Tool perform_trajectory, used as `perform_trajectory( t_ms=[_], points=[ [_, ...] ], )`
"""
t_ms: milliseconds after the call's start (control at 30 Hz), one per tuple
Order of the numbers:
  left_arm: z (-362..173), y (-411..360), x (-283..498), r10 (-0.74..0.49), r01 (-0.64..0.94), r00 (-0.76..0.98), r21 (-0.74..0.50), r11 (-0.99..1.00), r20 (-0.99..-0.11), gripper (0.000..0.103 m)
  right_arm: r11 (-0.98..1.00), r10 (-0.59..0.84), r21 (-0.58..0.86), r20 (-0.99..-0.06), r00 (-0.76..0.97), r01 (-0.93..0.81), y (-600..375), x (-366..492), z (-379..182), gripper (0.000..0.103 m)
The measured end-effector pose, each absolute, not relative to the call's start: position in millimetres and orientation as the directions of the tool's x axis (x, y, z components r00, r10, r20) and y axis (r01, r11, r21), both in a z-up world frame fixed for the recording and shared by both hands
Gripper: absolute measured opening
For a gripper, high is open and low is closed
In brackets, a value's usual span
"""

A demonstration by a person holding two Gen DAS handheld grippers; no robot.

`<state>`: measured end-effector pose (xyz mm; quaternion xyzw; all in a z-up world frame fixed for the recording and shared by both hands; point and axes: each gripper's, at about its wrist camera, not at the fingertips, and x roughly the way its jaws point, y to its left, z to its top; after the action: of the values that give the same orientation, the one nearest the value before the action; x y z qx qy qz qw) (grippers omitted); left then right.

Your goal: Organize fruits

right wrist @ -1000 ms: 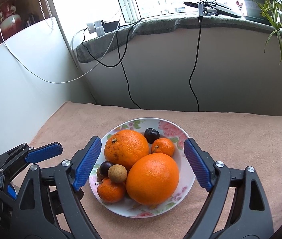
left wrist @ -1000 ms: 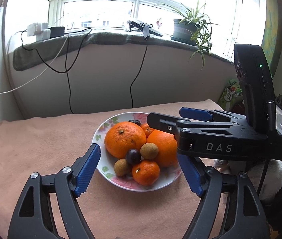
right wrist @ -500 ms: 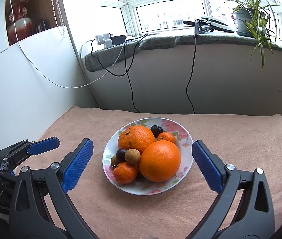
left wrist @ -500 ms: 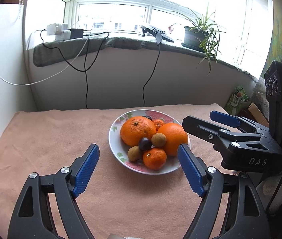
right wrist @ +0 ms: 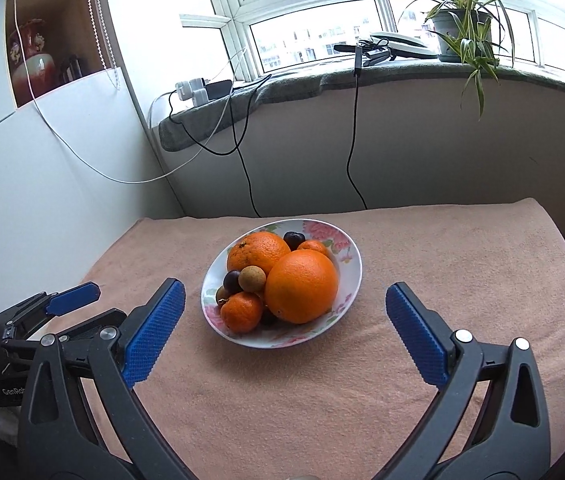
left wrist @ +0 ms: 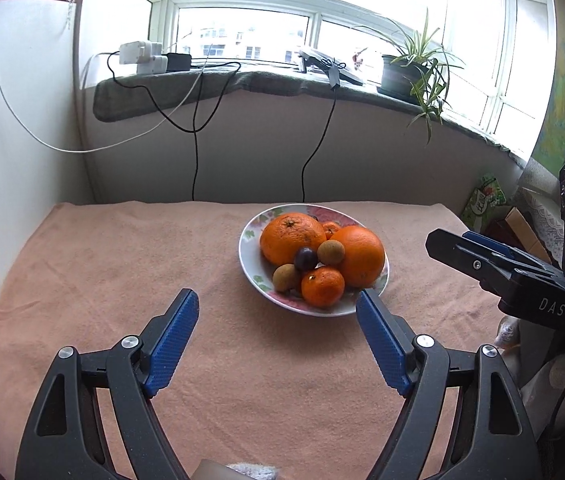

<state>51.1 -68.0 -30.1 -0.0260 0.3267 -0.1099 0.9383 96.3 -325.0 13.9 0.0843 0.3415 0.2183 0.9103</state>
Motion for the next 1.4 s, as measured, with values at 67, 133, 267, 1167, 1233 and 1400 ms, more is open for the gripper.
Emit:
perform_trajectory(
  t_ms=[67, 133, 267, 1167, 1233, 1400],
  points=[
    [-30.1, -66.1, 49.3, -0.217, 0.184, 0.765, -0.118, 0.976, -0.606, 0.081, 0.893, 0.451, 0.301, -0.587, 0.673, -0.335, -326.6, 93.7, 13.5, 0.102],
    [-29.6, -64.3, 49.0, -0.211, 0.176, 0.768, -0.117, 0.977, -0.605, 0.081, 0.895, 0.445, 0.296, -0.588, 0.675, -0.333, -327.3, 91.5, 13.5, 0.102],
    [-29.9, -61.8, 47.6, -0.201, 0.164, 0.769, -0.116, 0.980, -0.607, 0.081, 0.900, 0.436, 0.278, -0.591, 0.679, -0.336, -325.9, 87.7, 13.8, 0.102],
    [-26.8, -60.1, 43.5, -0.176, 0.138, 0.777, -0.109, 0.984, -0.605, 0.081, 0.896, 0.444, 0.289, -0.609, 0.657, -0.337, -321.2, 86.5, 6.4, 0.102],
    [-26.5, -59.6, 43.2, -0.175, 0.136, 0.778, -0.110, 0.984, -0.604, 0.081, 0.895, 0.446, 0.290, -0.609, 0.656, -0.339, -320.9, 86.9, 6.5, 0.102],
    [-26.4, -59.4, 43.0, -0.175, 0.135, 0.779, -0.111, 0.985, -0.602, 0.081, 0.894, 0.447, 0.292, -0.610, 0.655, -0.339, -320.7, 87.3, 6.6, 0.102]
  ],
)
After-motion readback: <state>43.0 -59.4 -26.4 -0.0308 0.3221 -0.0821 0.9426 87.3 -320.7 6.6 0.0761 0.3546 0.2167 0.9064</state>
